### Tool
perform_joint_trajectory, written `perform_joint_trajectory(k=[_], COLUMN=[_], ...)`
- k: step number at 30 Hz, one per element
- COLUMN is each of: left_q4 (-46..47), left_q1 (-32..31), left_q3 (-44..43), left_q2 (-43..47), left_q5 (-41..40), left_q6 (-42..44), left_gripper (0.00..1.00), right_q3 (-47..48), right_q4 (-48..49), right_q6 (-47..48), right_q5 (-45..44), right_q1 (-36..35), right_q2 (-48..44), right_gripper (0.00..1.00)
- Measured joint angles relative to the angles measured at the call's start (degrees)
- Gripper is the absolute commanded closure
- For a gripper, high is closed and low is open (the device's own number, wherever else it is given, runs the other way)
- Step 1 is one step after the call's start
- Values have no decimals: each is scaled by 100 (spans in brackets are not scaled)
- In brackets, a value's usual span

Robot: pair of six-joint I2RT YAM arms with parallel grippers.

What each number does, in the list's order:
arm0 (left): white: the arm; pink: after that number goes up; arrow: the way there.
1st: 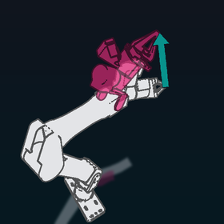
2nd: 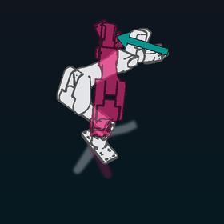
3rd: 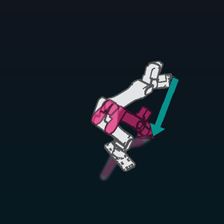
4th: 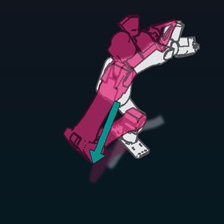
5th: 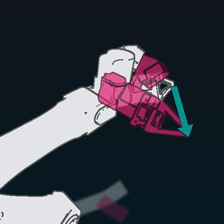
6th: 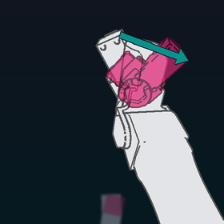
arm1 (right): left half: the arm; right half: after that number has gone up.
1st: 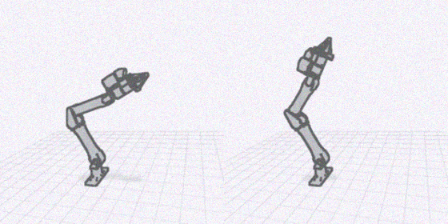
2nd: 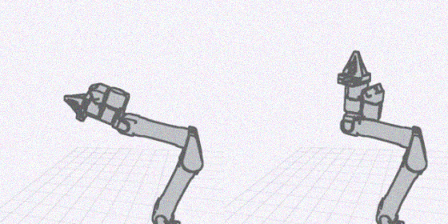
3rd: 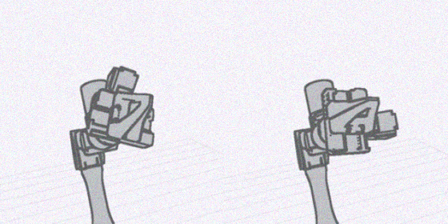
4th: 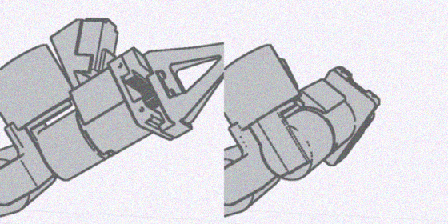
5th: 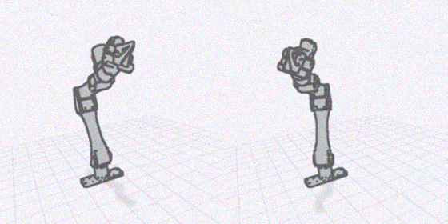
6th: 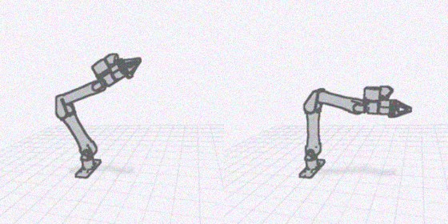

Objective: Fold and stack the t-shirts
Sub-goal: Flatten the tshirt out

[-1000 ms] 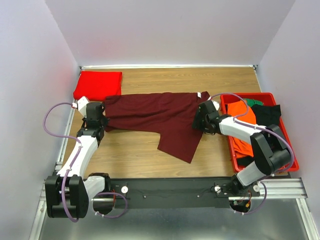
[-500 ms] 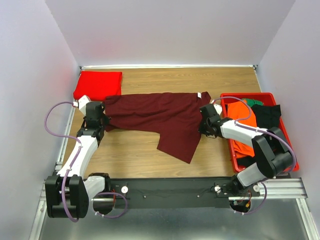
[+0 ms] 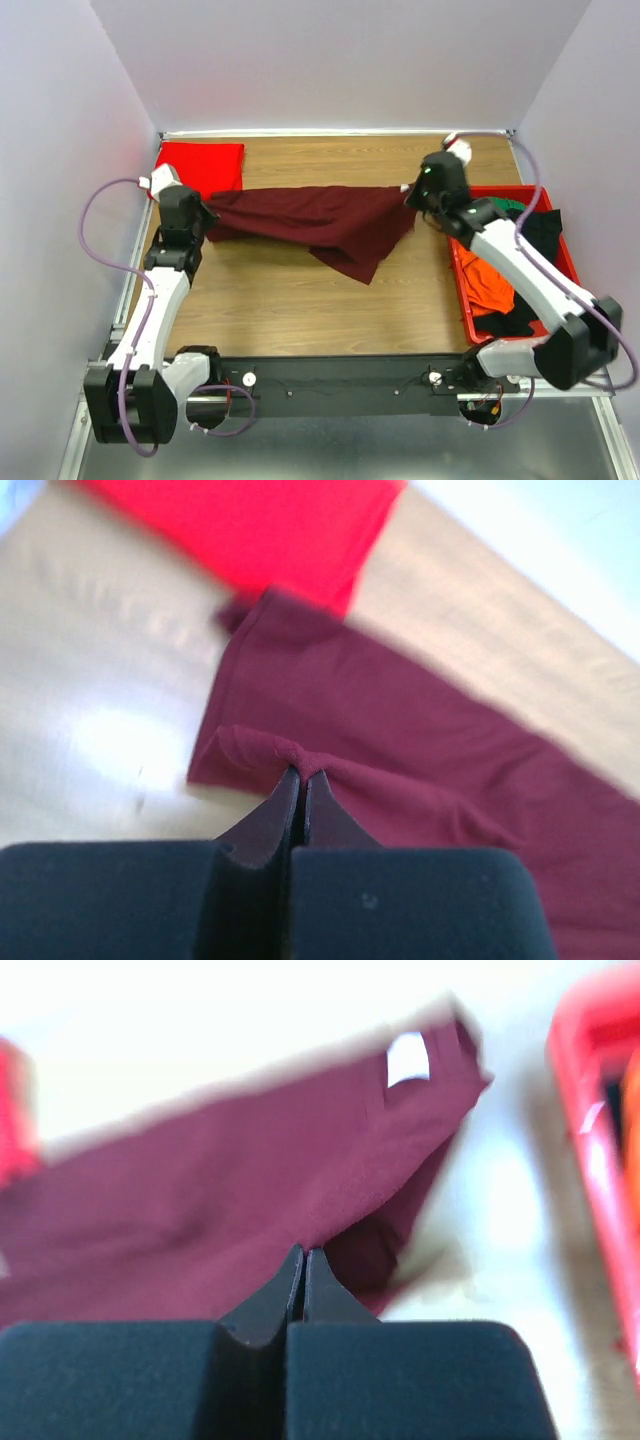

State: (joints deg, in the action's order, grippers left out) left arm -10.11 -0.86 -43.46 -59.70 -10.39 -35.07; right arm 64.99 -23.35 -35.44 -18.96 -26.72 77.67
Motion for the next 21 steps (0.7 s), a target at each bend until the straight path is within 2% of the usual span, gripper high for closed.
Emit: perform_joint_trajectory(k=[5,10,16,21], left_q4=[-55,-382,-684,-540], left_q1=[0,0,0,0], left_q3=[-848,-1808,-2839,-3185], left_q2=[481,1043,1497,1412], left_q5=[153,162,157,177], left_q6=[398,730,916,905], left_gripper=[100,100,100,100], right_q3=[1078,2166,3440,4009], right_q4=[-369,-901,-1344,-1423], right_q6=[291,507,734,898], right_q5=[-247,-343,-345,-216], right_q1=[118,129,129,129], right_q2=[-769,-1143,-1360,-1176], right_gripper=[100,100,99,100])
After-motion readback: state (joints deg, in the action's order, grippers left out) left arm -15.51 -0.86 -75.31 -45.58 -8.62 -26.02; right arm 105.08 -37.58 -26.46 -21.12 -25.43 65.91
